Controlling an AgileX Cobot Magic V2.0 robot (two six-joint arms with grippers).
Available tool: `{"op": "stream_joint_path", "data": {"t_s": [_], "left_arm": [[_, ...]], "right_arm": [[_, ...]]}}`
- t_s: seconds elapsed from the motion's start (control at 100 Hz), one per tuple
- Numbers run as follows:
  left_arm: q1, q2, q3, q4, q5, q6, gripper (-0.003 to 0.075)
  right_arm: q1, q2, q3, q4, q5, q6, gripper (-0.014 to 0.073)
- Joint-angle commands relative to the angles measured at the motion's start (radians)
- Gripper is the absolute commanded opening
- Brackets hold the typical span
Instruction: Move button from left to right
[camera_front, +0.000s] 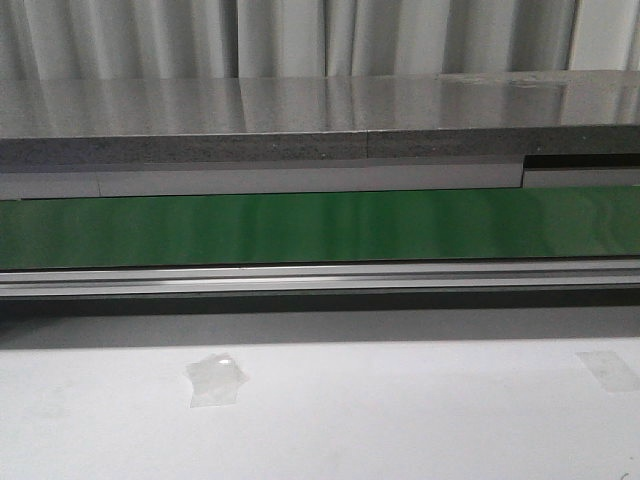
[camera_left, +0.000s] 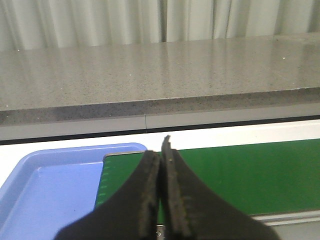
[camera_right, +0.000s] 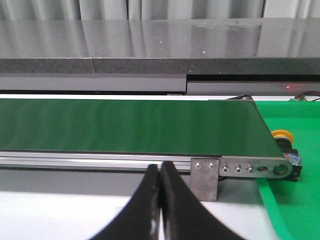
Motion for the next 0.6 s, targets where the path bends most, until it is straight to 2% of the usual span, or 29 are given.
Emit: {"op": "stream_joint_path", "data": {"t_s": [0.0,0.13,0.23,0.3,0.59], "left_arm": [[-0.006,0.006,-0.027,-0.007,-0.074,-0.001,-0.002],[-0.006,-0.005,-0.019,0.073,-0.087,-0.02,-0.002],[-0.006,-0.031,0.012,0.239,-0.122,-0.179,-0.002],[-0.006,-0.062,0.041,0.3,-0.156,-0.261,-0.002],[-0.006,-0.217,0.2,0.305,-0.203,-0.266,-0.002]], "right_arm": [[-0.002,-0.019,-0.015,-0.009,-0.091,0.001,-0.0068],[-0.002,-0.019,-0.015,-0.009,-0.091,0.001,-0.0068],[-0.002,-0.019,-0.015,-0.009,-0.091,0.001,-0.0068],[-0.002,-0.019,-0.015,-0.009,-0.091,0.001,-0.0068],[-0.002,-0.019,-0.015,-0.009,-0.091,0.001,-0.0068]]}}
